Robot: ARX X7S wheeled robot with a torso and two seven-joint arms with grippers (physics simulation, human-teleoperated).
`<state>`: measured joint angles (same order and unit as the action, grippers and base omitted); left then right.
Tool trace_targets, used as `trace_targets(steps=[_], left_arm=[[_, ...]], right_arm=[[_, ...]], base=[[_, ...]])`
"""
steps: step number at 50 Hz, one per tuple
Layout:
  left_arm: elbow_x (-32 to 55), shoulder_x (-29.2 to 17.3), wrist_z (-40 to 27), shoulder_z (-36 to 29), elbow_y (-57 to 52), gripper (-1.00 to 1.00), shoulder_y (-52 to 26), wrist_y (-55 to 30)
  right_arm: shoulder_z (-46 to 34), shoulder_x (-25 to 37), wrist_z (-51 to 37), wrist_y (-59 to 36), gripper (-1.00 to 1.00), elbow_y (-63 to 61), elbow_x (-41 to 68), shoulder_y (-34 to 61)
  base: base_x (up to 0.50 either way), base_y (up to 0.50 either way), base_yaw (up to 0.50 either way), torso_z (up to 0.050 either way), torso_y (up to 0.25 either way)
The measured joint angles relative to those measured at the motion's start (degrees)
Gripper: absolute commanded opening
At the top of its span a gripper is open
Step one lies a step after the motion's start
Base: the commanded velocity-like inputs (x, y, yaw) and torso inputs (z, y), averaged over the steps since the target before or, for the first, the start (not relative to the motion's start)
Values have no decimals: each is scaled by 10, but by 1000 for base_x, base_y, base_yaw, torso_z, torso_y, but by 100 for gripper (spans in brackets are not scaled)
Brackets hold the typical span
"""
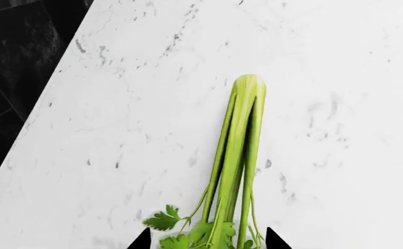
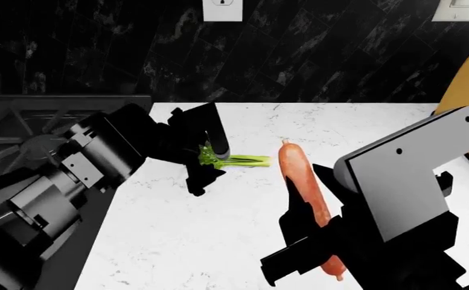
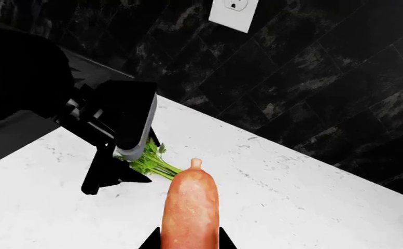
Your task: Place both pans onto different burners. Then place the celery and the sausage on different pans.
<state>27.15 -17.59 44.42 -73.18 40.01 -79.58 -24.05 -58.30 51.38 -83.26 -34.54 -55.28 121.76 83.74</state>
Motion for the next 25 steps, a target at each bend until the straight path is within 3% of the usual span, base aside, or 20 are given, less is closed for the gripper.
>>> trace_targets(steps=[12, 25], left_arm=[[3, -11, -6, 2, -20, -100, 0, -11], [60, -67, -34, 50, -128, -100, -6, -48]], right_arm=[[-4, -1, -7, 4, -100, -6, 7, 10], [-5, 3, -2, 2, -100, -5, 4, 19]], base=[[0, 0, 0, 0, 0], [0, 0, 0, 0, 0]])
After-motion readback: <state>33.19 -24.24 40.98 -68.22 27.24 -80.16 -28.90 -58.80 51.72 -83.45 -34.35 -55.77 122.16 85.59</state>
